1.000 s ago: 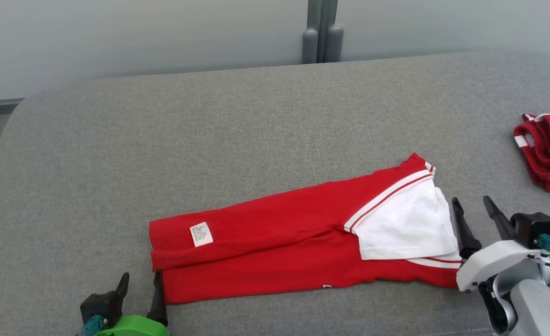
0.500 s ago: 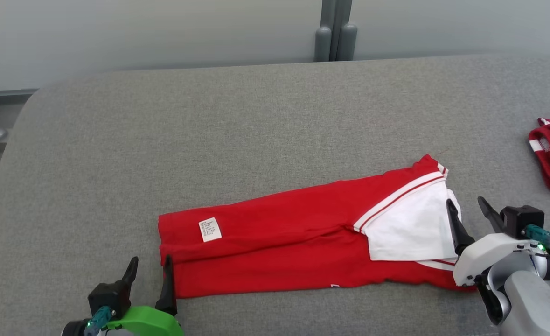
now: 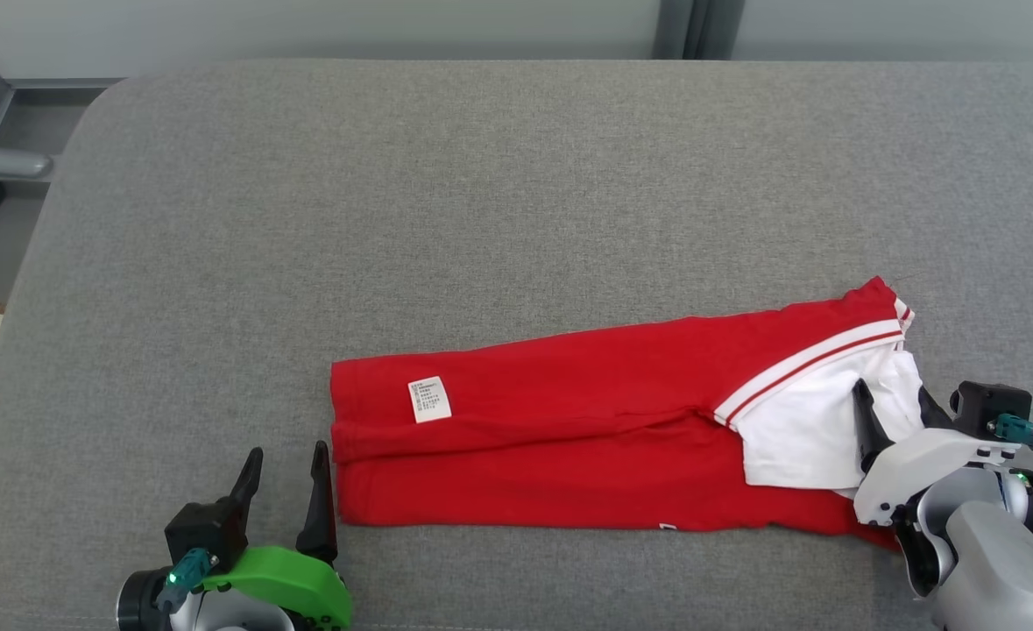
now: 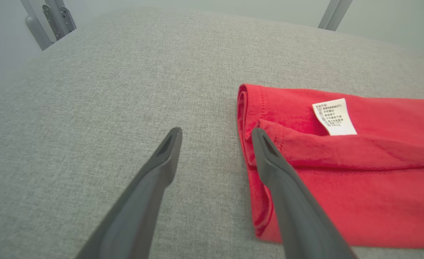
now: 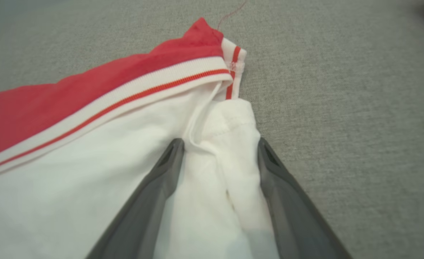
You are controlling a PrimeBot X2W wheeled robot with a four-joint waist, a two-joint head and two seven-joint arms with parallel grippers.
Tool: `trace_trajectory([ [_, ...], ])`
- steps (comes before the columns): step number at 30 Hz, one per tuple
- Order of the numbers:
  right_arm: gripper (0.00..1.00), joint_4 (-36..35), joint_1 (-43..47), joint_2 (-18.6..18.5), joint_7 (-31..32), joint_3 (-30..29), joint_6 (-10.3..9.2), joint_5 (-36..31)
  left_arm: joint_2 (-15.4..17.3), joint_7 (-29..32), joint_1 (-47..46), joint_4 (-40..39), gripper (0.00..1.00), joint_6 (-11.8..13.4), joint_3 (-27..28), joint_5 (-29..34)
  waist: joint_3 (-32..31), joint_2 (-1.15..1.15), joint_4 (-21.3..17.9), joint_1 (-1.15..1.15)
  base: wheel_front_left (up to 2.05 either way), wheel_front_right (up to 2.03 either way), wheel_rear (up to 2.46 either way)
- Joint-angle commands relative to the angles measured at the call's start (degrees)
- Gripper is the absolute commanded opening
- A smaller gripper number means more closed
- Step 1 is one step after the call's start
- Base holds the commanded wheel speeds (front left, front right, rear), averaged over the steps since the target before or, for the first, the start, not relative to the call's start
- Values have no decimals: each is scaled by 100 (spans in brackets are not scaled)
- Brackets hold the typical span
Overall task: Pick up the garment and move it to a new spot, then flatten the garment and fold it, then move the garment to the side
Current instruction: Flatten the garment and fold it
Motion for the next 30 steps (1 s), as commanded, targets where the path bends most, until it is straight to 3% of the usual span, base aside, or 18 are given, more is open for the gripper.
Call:
trace_trajectory([
  [1, 100, 151, 119, 181, 97, 212, 18, 178, 20, 1, -86, -16, 100, 3, 9, 5, 75, 0, 86, 0, 0, 0, 0],
  [4, 100, 120, 183, 267, 146, 597, 38, 531, 21, 1, -70, -37, 100, -8, 24, 18, 69, 0, 90, 0, 0, 0, 0],
  [5, 94, 74, 202, 250, 164, 838, 40, 706, 20, 1, -70, -41, 100, -12, 27, 23, 55, 0, 76, 0, 0, 0, 0],
  [7, 49, 91, 225, 240, 256, 1025, 40, 911, 21, 1, -73, -39, 100, -24, 2, 25, 46, 0, 63, 0, 0, 0, 0],
  [9, 11, 153, 240, 182, 330, 1166, 40, 1092, 21, 1, -91, -32, 100, -30, -28, 21, 41, 0, 62, 0, 0, 0, 0],
  [10, 0, 193, 241, 151, 334, 1221, 38, 1156, 21, 1, -101, -31, 100, -35, -46, 12, 41, 0, 65, 0, 0, 0, 0],
  [17, 0, 397, 57, -135, 237, 1305, -9, 1502, 21, 1, -128, -34, 100, -41, -79, -5, 28, 0, 82, 0, 0, 0, 0],
  [24, 0, 753, -300, -686, 55, 881, -39, 1405, 19, 1, -33, -70, 100, -64, -80, 19, -83, 0, 51, 0, 0, 0, 0],
  [30, 0, 343, -442, -886, 29, 402, -1, 1085, 20, 1, 104, -74, 100, -68, -38, 3, -222, 0, -111, 0, 0, 0, 0],
])
